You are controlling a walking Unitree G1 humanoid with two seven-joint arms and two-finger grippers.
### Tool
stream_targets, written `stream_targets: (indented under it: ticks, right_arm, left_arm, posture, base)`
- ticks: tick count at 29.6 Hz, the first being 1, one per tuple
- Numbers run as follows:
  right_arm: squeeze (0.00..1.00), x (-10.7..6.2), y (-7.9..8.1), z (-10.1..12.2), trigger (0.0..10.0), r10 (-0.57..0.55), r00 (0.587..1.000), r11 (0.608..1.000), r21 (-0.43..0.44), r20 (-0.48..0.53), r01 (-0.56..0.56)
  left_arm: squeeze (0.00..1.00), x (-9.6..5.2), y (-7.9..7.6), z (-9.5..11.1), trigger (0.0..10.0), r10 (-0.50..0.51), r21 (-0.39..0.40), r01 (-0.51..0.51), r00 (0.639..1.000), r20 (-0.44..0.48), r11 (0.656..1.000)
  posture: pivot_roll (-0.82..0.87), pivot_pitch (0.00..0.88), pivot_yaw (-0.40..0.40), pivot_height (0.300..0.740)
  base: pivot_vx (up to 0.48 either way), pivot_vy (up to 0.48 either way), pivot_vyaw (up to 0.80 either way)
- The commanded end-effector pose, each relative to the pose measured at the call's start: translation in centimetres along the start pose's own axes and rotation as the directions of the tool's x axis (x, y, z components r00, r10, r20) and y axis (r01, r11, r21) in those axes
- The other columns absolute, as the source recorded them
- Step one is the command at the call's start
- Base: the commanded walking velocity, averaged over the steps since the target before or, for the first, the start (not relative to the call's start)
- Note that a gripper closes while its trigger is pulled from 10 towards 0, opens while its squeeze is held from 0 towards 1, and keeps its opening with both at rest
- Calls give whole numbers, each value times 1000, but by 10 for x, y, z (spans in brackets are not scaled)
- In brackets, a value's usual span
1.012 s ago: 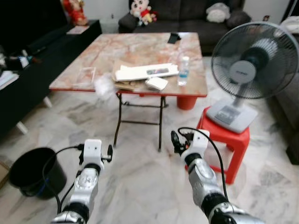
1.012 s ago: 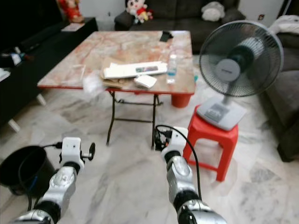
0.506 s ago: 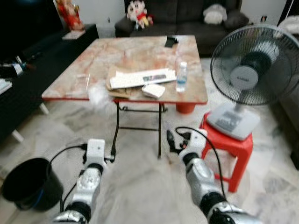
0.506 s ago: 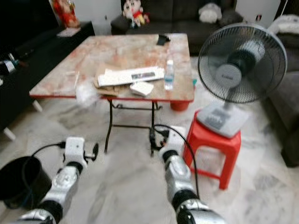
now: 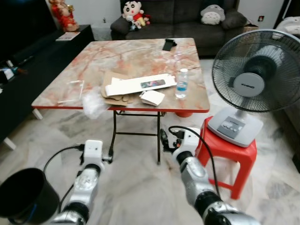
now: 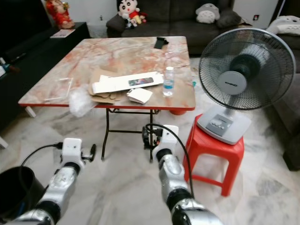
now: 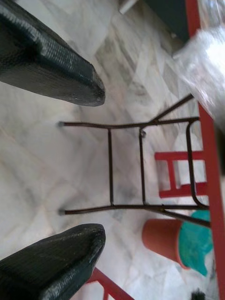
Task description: Picking trash to rubbish bin
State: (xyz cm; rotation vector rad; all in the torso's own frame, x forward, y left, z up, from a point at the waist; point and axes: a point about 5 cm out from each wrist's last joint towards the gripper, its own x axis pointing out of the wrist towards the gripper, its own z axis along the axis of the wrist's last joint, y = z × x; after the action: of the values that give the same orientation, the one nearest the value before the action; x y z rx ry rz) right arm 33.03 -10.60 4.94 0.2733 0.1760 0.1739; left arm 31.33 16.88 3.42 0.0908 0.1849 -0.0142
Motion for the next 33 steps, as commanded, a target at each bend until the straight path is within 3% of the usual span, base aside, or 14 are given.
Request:
stream_targets:
  ticks: [1, 8, 9, 11, 12, 14, 15, 16, 17, 18, 33]
  right_arm:
    - [0, 4, 15, 1, 10000, 41, 999, 999, 3, -3, -41]
    - [0, 5, 16, 2, 10000, 49, 999, 999, 7, -1, -49]
    - [780, 5, 16, 2, 10000, 51, 999, 999, 11, 0, -51]
    - [780, 5, 17, 2, 10000, 53, 999, 999, 14, 0, -53]
    - [1000, 5, 17, 2, 10000, 57, 998, 998, 19, 2, -57]
    - [1000, 5, 18, 2, 10000, 61, 998, 998, 8, 1, -61]
    - [455, 5, 18, 2, 10000, 61, 998, 998, 4, 1, -61]
    - [455, 5, 18, 2, 10000, 61, 998, 998, 4, 1, -61]
    - [78, 5, 18, 2, 10000, 61, 998, 998, 2, 0, -61]
    - [0, 5, 18, 2, 10000, 60, 998, 998, 2, 1, -60]
    - [0, 5, 19, 3, 10000, 66, 998, 998, 8, 11, -66]
  left_arm:
    - [0, -1, 11, 0, 10000, 23, 18, -23, 1000, -2, 1000]
    - [0, -1, 11, -1, 10000, 22, 14, -22, 1000, -2, 1000]
    - [0, -1, 10, -1, 10000, 20, 14, -20, 1000, -2, 1000]
    - [0, -1, 10, -1, 10000, 20, 14, -20, 1000, -2, 1000]
    - [0, -1, 10, -1, 10000, 19, 13, -19, 1000, -3, 1000]
    - [0, -1, 9, -1, 10000, 15, 12, -15, 1000, -4, 1000]
    - [0, -2, 9, -1, 10000, 13, 11, -13, 1000, -4, 1000]
    - [0, -2, 9, -1, 10000, 13, 11, -13, 1000, -4, 1000]
    - [0, -2, 9, -1, 10000, 13, 11, -13, 1000, -4, 1000]
    - [0, -2, 9, -1, 10000, 12, 11, -12, 1000, -4, 1000]
    - [0, -2, 7, -2, 10000, -5, 6, 5, 1000, -8, 1000]
  posture:
    - [-28, 0, 40, 740]
    - [-28, 0, 38, 740]
    - [-28, 0, 38, 740]
    - [-28, 0, 38, 740]
    - [-28, 0, 38, 740]
    - [-30, 0, 37, 740]
    - [-30, 0, 37, 740]
    - [-30, 0, 37, 740]
    - [-30, 0, 37, 740]
    - [-30, 0, 37, 740]
    - [-27, 0, 40, 740]
  base:
    - [379, 0, 0]
    - [378, 0, 0]
    - [379, 0, 0]
    - [379, 0, 0]
    - [371, 0, 0]
    - [375, 0, 0]
    - [375, 0, 0]
    - [375, 0, 0]
    - [375, 0, 0]
    - [379, 0, 0]
    - [369, 0, 0]
